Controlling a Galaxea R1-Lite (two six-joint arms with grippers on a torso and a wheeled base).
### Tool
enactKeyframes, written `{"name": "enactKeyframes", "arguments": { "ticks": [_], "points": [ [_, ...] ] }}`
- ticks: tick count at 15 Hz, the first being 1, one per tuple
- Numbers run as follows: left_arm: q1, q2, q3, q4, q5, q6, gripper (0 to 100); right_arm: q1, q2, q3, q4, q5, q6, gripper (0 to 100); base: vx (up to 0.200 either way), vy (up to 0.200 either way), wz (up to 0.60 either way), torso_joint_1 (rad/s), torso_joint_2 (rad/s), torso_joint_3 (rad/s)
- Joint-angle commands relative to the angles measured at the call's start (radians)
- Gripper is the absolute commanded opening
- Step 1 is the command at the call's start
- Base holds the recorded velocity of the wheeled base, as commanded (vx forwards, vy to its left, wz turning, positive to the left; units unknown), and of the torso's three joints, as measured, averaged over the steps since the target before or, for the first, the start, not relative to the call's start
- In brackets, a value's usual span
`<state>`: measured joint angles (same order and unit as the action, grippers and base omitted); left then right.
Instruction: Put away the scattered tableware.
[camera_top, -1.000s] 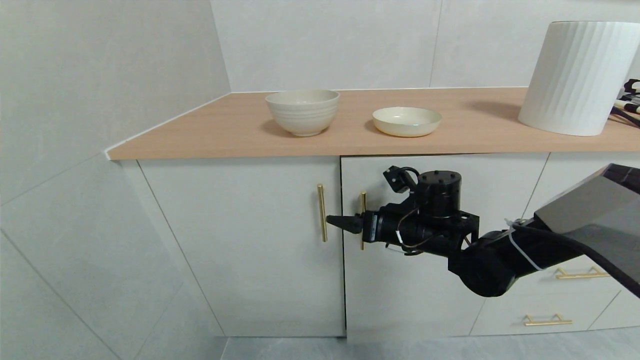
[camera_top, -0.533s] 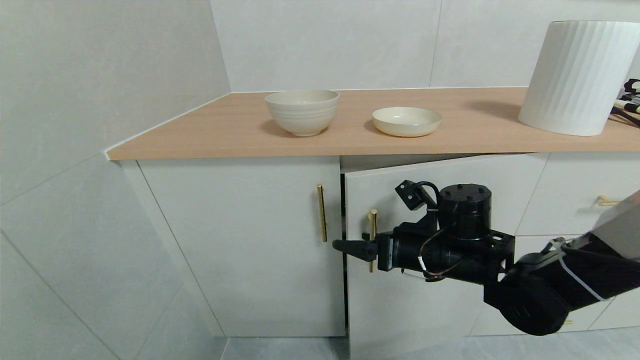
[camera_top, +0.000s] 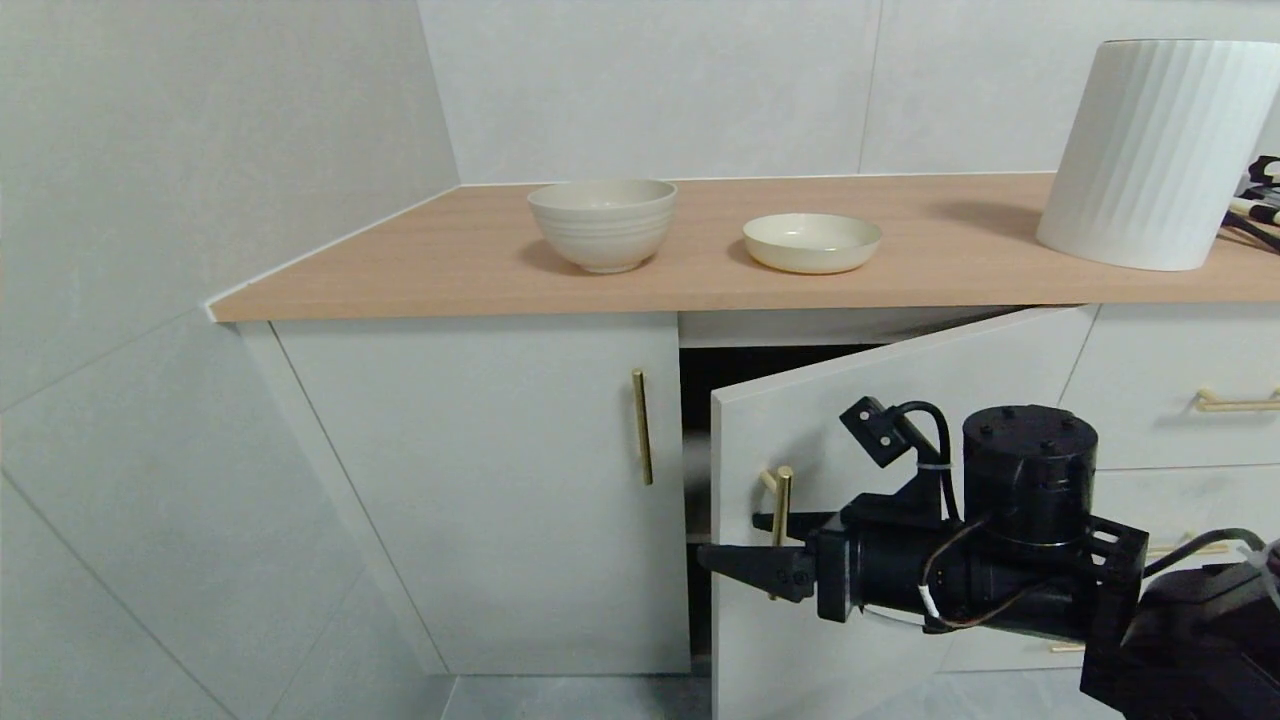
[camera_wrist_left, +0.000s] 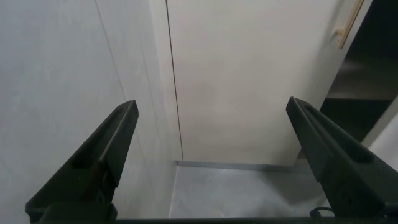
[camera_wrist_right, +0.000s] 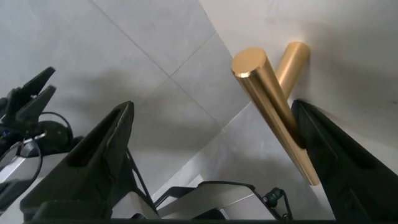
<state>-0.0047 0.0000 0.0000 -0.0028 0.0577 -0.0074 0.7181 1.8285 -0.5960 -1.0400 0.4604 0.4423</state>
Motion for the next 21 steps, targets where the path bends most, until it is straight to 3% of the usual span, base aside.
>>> {"name": "enactKeyframes", "arguments": {
  "ticks": [1, 7, 8, 10, 12, 13, 15, 16, 17, 18, 20, 21],
  "points": [
    [0.000, 0.000, 0.000, 0.000, -0.001, 0.012, 100, 0.004, -0.018, 0.042, -0.028, 0.011, 0.001, 100, 0.000, 0.000, 0.00, 0.000, 0.00, 0.000],
    [0.000, 0.000, -0.002, -0.008, -0.002, 0.034, 100, 0.006, -0.046, 0.070, -0.035, 0.012, -0.001, 100, 0.000, 0.000, 0.00, 0.000, 0.00, 0.000],
    [0.000, 0.000, -0.044, -0.010, -0.015, 0.032, 100, 0.006, -0.060, 0.071, -0.035, 0.012, 0.001, 100, 0.000, 0.000, 0.00, 0.000, 0.00, 0.000],
    [-0.008, 0.058, -0.239, 0.104, -0.140, 0.027, 100, 0.007, -0.069, 0.074, -0.035, 0.012, 0.001, 100, 0.000, 0.000, 0.00, 0.000, 0.00, 0.000],
    [-0.011, 0.175, -0.417, 0.221, -0.217, 0.007, 100, 0.012, -0.074, 0.081, -0.035, 0.017, -0.001, 100, 0.000, 0.000, 0.00, 0.000, 0.00, 0.000],
    [-0.014, 0.362, -0.560, 0.287, -0.291, -0.005, 100, 0.014, -0.078, 0.084, -0.035, 0.018, -0.001, 100, 0.000, 0.000, 0.00, 0.000, 0.00, 0.000],
    [-0.014, 0.621, -0.661, 0.244, -0.409, -0.005, 100, 0.017, -0.080, 0.087, -0.035, 0.018, -0.001, 100, 0.000, 0.000, 0.00, 0.000, 0.00, 0.000],
    [-0.015, 0.747, -0.686, 0.195, -0.467, 0.000, 100, 0.020, -0.080, 0.090, -0.035, 0.018, -0.002, 100, 0.000, 0.000, 0.00, 0.000, 0.00, 0.000],
    [-0.020, 0.792, -0.690, 0.175, -0.486, 0.001, 100, 0.020, -0.080, 0.094, -0.035, 0.018, -0.002, 100, 0.000, 0.000, 0.00, 0.000, 0.00, 0.000],
    [-0.054, 0.936, -0.698, 0.096, -0.541, -0.005, 100, 0.020, -0.092, 0.107, -0.035, 0.018, -0.004, 100, 0.000, 0.000, 0.00, 0.000, 0.00, 0.000],
    [-0.129, 1.120, -0.692, -0.005, -0.555, -0.016, 100, 0.020, -0.103, 0.110, -0.035, 0.018, -0.004, 100, 0.000, 0.000, 0.00, 0.000, 0.00, 0.000],
    [-0.173, 1.193, -0.693, -0.059, -0.553, -0.045, 100, 0.020, -0.110, 0.113, -0.035, 0.018, -0.005, 100, 0.000, 0.000, 0.00, 0.000, 0.00, 0.000]
  ]
}}
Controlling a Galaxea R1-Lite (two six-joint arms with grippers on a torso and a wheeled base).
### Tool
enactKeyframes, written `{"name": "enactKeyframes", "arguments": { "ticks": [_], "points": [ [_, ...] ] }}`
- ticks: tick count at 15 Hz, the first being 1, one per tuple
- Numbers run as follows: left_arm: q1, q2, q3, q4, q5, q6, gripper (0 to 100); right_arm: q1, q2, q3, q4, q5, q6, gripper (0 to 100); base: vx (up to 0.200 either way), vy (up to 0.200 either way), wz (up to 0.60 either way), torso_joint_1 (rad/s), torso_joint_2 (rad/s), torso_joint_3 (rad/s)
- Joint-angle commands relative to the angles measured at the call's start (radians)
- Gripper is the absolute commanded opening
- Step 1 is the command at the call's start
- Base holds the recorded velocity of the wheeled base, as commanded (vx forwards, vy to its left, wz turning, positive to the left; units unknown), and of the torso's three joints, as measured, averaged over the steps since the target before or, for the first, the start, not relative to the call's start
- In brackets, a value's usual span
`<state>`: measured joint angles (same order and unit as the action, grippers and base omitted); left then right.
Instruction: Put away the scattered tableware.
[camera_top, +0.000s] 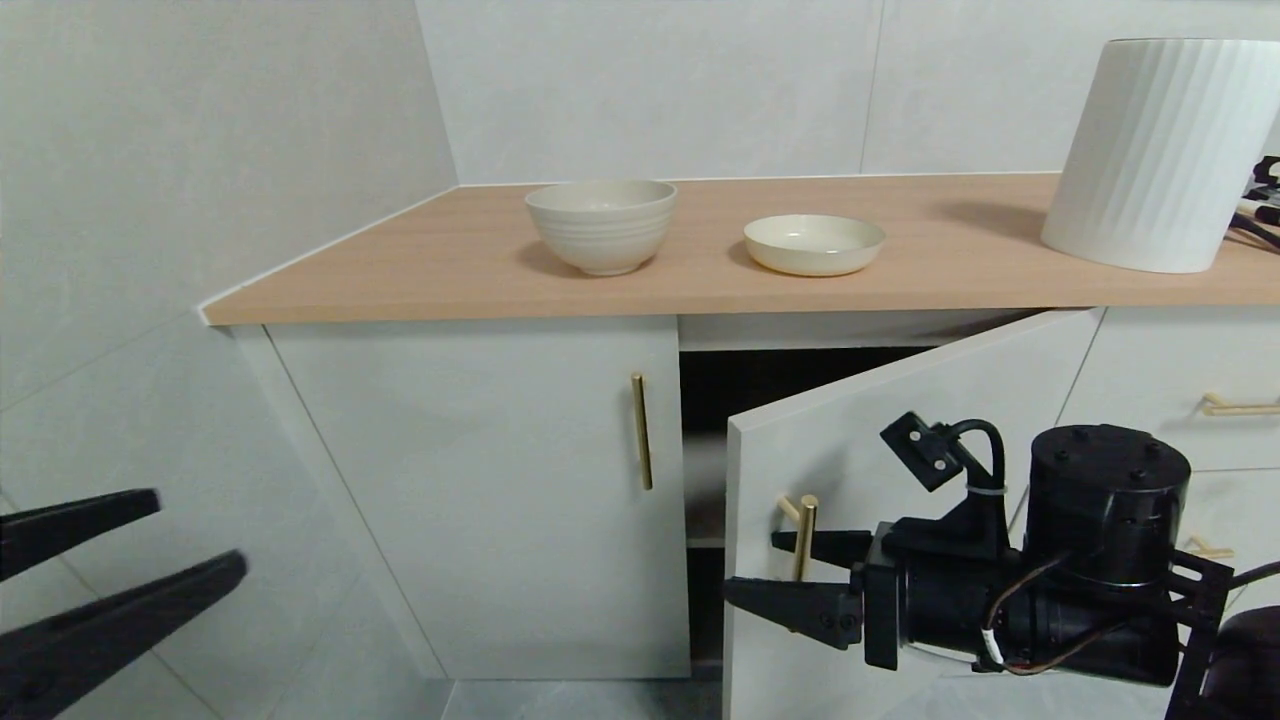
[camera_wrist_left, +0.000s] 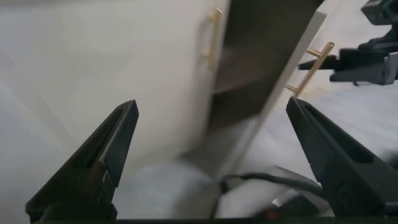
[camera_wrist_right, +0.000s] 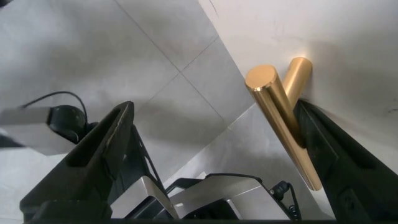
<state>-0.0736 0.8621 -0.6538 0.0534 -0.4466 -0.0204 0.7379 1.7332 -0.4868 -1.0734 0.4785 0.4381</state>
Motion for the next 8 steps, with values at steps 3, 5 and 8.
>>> {"name": "enactKeyframes", "arguments": {
  "ticks": [3, 5, 8],
  "points": [
    [-0.222, 0.525, -0.027, -0.279, -0.049, -0.079, 100, 0.031, -0.015, 0.014, 0.000, 0.000, -0.001, 100, 0.000, 0.000, 0.00, 0.000, 0.00, 0.000],
    [-0.308, 0.673, -0.001, -0.440, -0.030, -0.073, 100, 0.043, -0.014, 0.022, 0.000, 0.000, -0.001, 100, 0.000, 0.000, 0.00, 0.000, 0.00, 0.000],
    [-0.382, 0.824, 0.016, -0.649, -0.001, -0.104, 100, 0.052, -0.014, 0.030, 0.000, 0.000, -0.002, 100, 0.000, 0.000, 0.00, 0.000, 0.00, 0.000]
  ]
}}
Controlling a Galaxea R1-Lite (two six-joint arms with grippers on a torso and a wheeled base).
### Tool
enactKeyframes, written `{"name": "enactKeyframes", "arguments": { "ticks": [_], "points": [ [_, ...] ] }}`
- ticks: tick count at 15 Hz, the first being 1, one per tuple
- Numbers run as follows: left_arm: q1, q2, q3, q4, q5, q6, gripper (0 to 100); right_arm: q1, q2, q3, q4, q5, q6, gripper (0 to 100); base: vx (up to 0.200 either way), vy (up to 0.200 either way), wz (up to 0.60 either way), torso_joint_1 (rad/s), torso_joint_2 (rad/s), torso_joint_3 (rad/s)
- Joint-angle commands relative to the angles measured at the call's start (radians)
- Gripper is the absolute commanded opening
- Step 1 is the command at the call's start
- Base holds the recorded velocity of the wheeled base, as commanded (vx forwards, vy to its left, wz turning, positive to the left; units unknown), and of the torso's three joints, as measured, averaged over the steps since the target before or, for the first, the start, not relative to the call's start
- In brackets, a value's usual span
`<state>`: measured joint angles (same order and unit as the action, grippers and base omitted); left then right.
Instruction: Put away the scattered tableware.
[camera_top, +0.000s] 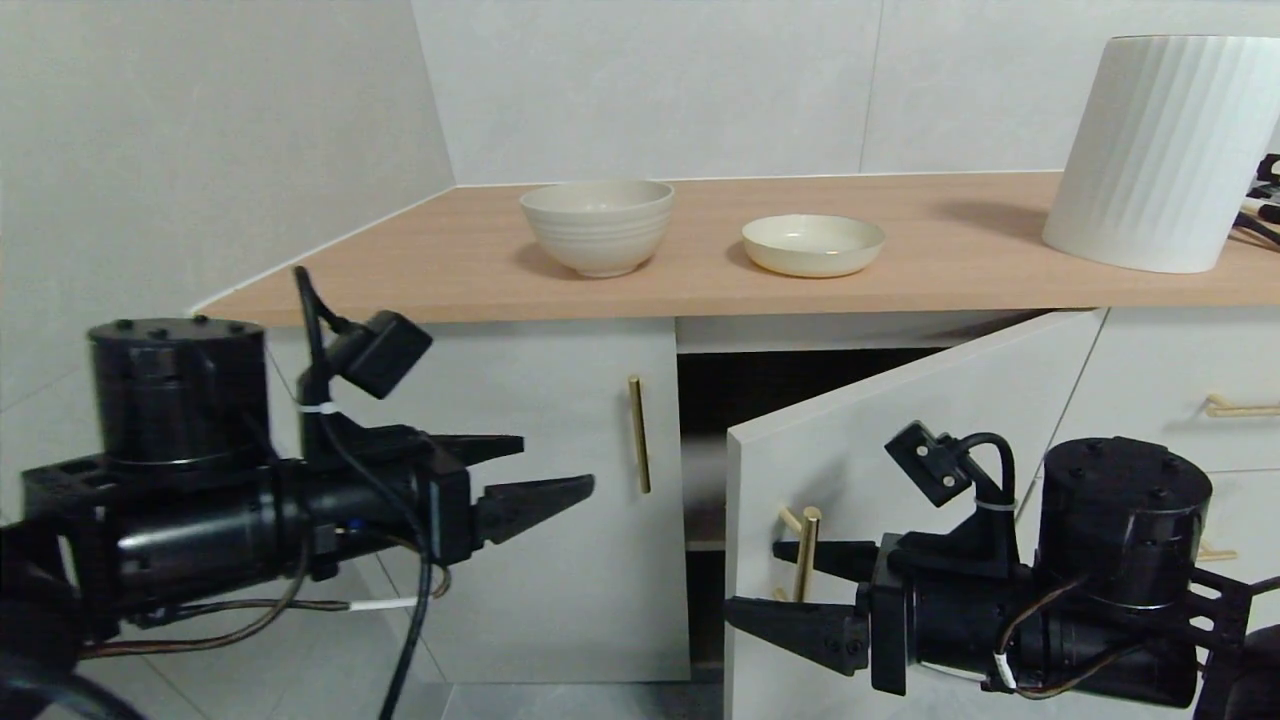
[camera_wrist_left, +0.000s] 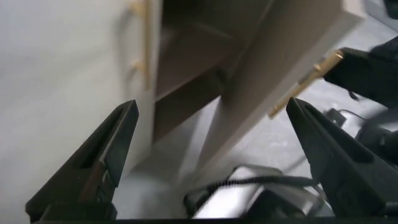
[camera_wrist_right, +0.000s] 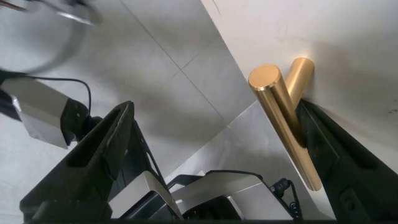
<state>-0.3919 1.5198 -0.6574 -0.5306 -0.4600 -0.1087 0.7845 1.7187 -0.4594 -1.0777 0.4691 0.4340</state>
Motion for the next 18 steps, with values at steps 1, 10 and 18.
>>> {"name": "enactKeyframes", "arguments": {
  "ticks": [1, 10, 18],
  "points": [
    [-0.065, 0.169, 0.021, -0.069, 0.014, -0.017, 100, 0.006, 0.001, 0.002, 0.004, 0.009, 0.002, 100, 0.000, 0.000, 0.00, 0.000, 0.00, 0.000],
    [-0.156, 0.395, 0.033, -0.557, 0.136, -0.077, 0, 0.006, 0.010, 0.008, 0.004, 0.009, 0.002, 100, 0.000, 0.000, 0.00, 0.000, 0.00, 0.000],
    [-0.294, 0.562, -0.051, -0.684, 0.139, -0.109, 0, 0.006, 0.010, 0.016, 0.004, 0.008, -0.006, 100, 0.000, 0.000, 0.00, 0.000, 0.00, 0.000]
  ]
}}
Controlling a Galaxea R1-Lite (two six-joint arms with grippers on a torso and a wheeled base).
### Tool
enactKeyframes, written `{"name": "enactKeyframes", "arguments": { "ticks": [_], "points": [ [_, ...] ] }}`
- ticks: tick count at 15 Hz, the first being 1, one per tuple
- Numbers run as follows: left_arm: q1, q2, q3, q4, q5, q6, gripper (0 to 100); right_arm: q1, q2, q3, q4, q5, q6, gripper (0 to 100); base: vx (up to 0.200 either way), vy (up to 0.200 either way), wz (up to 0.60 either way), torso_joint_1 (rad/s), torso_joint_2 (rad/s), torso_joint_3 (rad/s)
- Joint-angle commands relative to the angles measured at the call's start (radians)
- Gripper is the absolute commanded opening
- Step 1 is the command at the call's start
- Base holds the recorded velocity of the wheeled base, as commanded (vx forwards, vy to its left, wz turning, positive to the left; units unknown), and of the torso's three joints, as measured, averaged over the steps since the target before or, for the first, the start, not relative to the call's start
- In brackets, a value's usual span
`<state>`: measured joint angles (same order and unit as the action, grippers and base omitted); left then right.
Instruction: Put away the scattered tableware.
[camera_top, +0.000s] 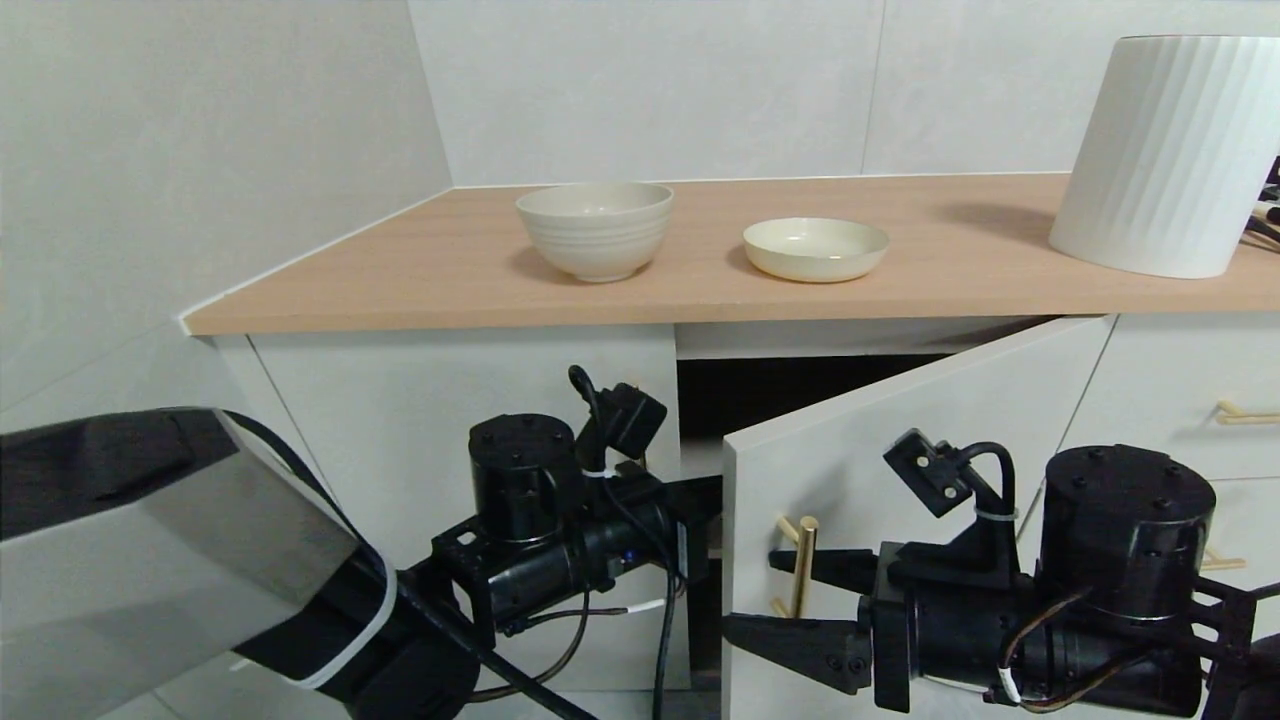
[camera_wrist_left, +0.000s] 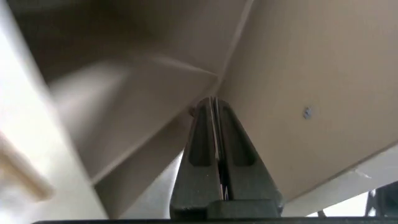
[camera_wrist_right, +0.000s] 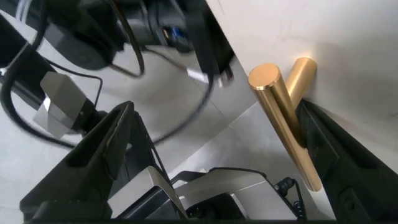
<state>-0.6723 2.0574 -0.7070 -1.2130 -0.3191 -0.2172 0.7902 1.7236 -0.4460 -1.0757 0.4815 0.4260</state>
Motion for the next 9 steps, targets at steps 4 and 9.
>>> {"name": "enactKeyframes", "arguments": {
  "ticks": [4, 9],
  "points": [
    [-0.039, 0.016, 0.015, -0.036, 0.005, -0.002, 0, -0.029, 0.004, 0.016, 0.005, -0.006, -0.072, 100, 0.000, 0.000, 0.00, 0.000, 0.00, 0.000],
    [-0.085, -0.016, 0.026, -0.043, 0.006, -0.028, 0, -0.138, 0.011, 0.004, 0.010, -0.004, -0.161, 100, 0.000, 0.000, 0.00, 0.000, 0.00, 0.000]
  ]
}}
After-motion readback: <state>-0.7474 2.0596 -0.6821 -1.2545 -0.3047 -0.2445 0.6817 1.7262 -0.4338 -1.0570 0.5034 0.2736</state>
